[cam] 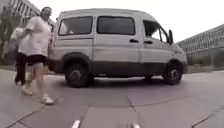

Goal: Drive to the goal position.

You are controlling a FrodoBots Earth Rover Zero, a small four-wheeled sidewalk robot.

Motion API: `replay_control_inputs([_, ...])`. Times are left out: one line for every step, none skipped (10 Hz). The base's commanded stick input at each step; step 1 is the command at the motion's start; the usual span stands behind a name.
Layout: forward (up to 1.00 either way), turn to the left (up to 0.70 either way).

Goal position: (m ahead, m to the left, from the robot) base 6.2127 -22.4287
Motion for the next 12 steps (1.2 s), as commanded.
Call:
replay_control_inputs([0.00,-0.70])
replay_control_inputs([0.00,-0.70])
replay_control_inputs([0.00,-0.70])
replay_control_inputs([0.00,-0.70])
replay_control_inputs([0.00,-0.70])
replay_control_inputs([0.00,-0.70])
replay_control_inputs([0.00,-0.70])
replay_control_inputs([0.00,-0.70])
replay_control_inputs([0.00,-0.70])
replay_control_inputs([0.00,-0.70])
replay_control_inputs([0.00,-0.70])
replay_control_inputs([0.00,-0.70])
